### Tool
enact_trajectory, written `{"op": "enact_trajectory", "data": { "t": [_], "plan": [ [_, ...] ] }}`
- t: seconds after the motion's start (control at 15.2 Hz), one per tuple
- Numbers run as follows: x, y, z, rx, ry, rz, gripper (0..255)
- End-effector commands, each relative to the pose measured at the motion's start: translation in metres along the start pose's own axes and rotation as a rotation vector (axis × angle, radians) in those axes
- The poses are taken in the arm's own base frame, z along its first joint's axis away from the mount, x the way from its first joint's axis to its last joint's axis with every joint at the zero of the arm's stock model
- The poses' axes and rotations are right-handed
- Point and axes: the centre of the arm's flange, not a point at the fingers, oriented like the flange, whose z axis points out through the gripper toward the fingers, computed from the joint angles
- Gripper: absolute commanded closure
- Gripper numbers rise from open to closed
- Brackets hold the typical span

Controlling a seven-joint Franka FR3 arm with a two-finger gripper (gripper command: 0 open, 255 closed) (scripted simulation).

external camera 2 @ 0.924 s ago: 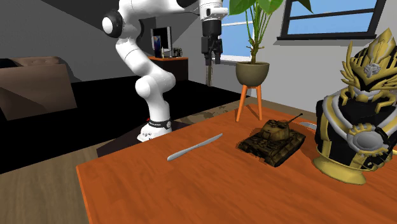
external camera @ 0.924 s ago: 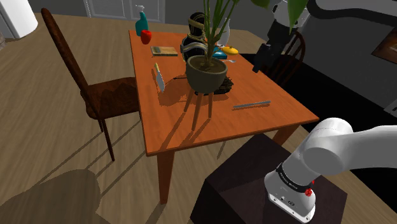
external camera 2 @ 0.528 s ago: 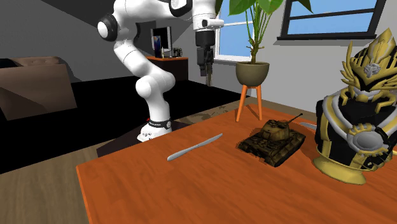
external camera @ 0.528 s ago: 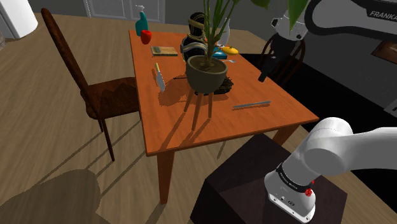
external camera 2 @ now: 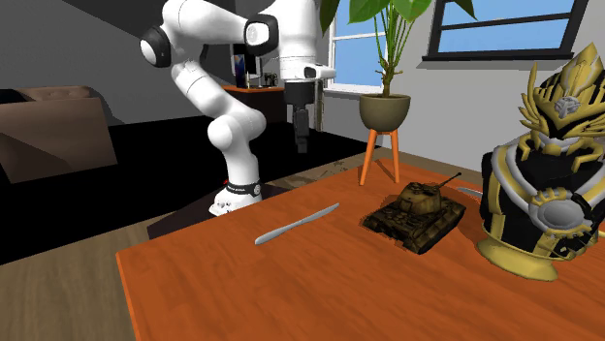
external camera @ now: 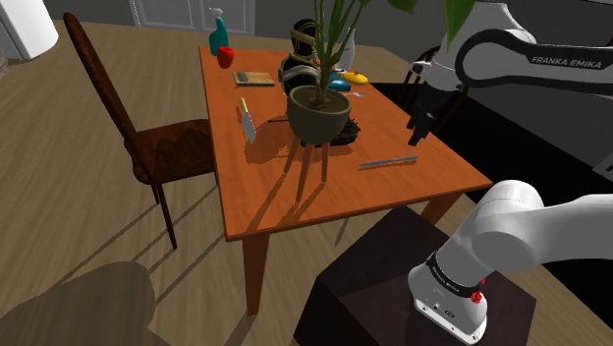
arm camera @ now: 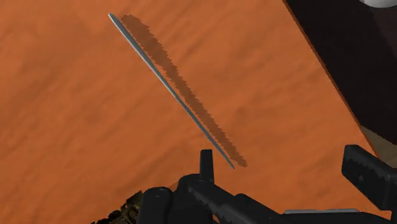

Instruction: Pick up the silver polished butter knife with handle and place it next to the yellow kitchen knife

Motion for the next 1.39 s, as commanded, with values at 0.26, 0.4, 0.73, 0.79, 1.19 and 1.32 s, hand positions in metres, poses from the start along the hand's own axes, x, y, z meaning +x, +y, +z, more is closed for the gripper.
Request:
{"op": "enact_trajectory", "data": {
  "t": [0.26, 0.4, 0.73, 0.79, 1.19, 1.32],
  "plan": [
    [-0.016, 0.053, 0.055, 0.019, -0.028, -0.312, 0],
    [-0.018, 0.071, 0.074, 0.025, -0.038, -0.413, 0],
    [-0.017, 0.105, 0.116, 0.038, -0.055, -0.600, 0],
    [-0.018, 0.105, 0.121, 0.038, -0.055, -0.600, 0],
    [-0.020, 0.104, 0.150, 0.038, -0.055, -0.600, 0],
    [-0.020, 0.104, 0.150, 0.038, -0.055, -0.600, 0]
  ]
}}
